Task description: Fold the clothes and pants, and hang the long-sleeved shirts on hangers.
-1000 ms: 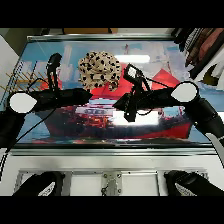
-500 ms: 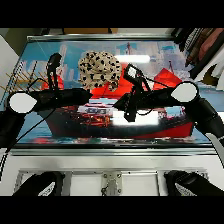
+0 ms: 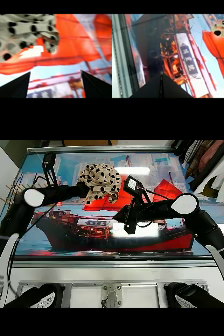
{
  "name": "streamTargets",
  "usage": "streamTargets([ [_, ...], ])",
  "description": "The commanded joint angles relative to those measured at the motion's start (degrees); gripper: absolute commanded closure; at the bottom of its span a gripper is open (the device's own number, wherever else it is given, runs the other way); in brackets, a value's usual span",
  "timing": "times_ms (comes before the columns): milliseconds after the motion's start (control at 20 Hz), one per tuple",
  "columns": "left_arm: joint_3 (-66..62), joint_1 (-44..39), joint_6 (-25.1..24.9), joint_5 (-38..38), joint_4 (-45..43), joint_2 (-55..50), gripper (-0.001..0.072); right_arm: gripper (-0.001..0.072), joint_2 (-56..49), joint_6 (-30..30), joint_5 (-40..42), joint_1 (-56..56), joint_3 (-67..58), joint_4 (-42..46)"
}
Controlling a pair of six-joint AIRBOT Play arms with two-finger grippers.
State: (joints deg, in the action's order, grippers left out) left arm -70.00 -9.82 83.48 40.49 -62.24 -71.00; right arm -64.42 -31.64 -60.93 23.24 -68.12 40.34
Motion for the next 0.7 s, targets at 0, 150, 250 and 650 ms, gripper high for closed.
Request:
streamTargets([
  [0, -7.8, 5.6, 1.1, -0.3, -2.2, -14.8, -0.0004, 0.0699, 0.0, 0.0, 0.0, 0.1, 0.0, 0.0],
  [150, -14.5, 7.5, 2.5, 2.7, -2.1, -26.8, -0.0004, 0.0699, 0.0, 0.0, 0.0, 0.1, 0.0, 0.0],
  [250, -18.6, 7.5, 2.5, 4.0, -2.1, -33.3, -0.0004, 0.0699, 0.0, 0.0, 0.0, 0.1, 0.0, 0.0],
  [650, -35.3, 4.7, 2.5, 9.5, -2.1, -49.2, -0.0004, 0.0699, 0.0, 0.0, 0.0, 0.0, 0.0, 0.0],
])
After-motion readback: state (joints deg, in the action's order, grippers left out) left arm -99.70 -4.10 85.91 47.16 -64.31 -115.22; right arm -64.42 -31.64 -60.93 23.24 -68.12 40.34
